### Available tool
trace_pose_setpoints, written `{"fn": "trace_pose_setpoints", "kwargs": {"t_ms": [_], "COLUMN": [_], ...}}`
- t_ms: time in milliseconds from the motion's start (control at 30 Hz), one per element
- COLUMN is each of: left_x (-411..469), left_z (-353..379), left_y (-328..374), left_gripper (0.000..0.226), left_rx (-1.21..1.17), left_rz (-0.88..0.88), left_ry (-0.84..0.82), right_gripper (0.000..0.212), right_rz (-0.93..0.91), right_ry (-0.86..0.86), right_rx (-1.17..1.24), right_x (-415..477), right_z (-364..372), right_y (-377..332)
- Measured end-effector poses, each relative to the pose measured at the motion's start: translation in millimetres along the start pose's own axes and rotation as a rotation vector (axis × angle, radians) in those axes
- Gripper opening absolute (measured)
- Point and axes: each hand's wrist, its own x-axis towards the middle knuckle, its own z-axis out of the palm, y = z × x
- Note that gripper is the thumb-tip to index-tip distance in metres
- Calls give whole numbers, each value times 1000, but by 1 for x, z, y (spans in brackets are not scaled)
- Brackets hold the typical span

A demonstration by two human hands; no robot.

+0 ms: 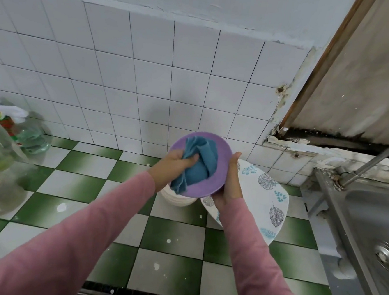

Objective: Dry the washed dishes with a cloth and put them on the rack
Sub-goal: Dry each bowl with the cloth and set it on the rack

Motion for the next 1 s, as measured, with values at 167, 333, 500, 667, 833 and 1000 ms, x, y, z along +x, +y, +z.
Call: {"fn": "trace_pose_setpoints", "kwargs": {"t_ms": [167,333,500,667,833,1000], "left_x": [20,41,41,42,18,2], "left_z": [12,4,7,-1,0,4], "left_y": [-20,-44,-54,-50,-53,-41], "left_gripper": [39,69,67,58,79,46], "left_rx": [410,1213,1384,1489,1508,1576], "left_rz": [589,457,267,95,166,372], "left_ry": [590,277,-44,-256,-275,-190], "right_gripper": [80,53,75,103,98,107], "right_rz": [49,-25,-16,-67,-128,-44], "right_ry": [-34,-124,-28,59,117,107], "right_rx": [5,90,122,54,-36,-29], "right_x": [-8,-16,-10,-4,4,8], "right_z": [10,18,13,-1,-14,-13], "right_y": [0,3,12,7,-5,-10]}}
